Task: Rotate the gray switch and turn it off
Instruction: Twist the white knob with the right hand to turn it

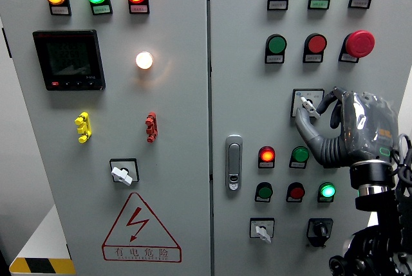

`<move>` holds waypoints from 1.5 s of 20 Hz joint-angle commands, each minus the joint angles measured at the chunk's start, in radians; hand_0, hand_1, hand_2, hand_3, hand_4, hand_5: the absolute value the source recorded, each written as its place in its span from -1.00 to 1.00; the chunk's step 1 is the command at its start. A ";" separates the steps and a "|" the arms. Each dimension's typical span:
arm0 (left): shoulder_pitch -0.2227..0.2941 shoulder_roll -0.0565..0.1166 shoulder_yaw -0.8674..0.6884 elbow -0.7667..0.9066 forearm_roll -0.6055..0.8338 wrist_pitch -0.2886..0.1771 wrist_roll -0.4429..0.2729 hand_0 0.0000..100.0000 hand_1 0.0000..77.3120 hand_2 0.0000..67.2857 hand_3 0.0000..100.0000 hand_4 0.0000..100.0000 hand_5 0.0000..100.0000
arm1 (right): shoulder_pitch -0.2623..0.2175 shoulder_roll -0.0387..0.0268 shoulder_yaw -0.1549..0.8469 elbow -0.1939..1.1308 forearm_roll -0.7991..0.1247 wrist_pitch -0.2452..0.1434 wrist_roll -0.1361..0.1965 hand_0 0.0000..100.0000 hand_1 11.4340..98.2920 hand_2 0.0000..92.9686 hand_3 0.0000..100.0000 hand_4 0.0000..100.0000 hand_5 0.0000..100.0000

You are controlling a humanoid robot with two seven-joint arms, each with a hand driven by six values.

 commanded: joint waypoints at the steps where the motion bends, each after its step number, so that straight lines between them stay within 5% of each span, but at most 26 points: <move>1: 0.001 0.000 0.000 0.000 0.000 -0.001 0.000 -1.00 -1.00 -0.70 -0.59 -0.76 -0.75 | 0.005 0.0000 0.000 -0.003 0.000 0.000 0.000 -0.23 -0.29 0.47 0.88 0.65 0.96; 4: 0.001 0.000 0.000 0.000 0.000 0.000 0.000 -1.00 -1.00 -0.70 -0.59 -0.76 -0.75 | 0.008 -0.0016 0.000 -0.006 -0.001 0.000 0.000 -0.33 -0.20 0.51 0.90 0.65 0.97; 17: 0.001 0.000 0.000 0.000 0.000 0.000 0.000 -1.00 -1.00 -0.70 -0.59 -0.76 -0.75 | 0.016 -0.0016 0.000 -0.014 -0.001 0.000 0.000 -0.09 -0.36 0.52 0.92 0.65 0.97; 30: 0.000 0.000 0.000 0.000 0.000 0.000 0.000 -1.00 -1.00 -0.70 -0.58 -0.76 -0.75 | 0.014 -0.0016 -0.001 -0.014 -0.003 0.000 -0.002 -0.07 -0.25 0.40 0.89 0.66 0.95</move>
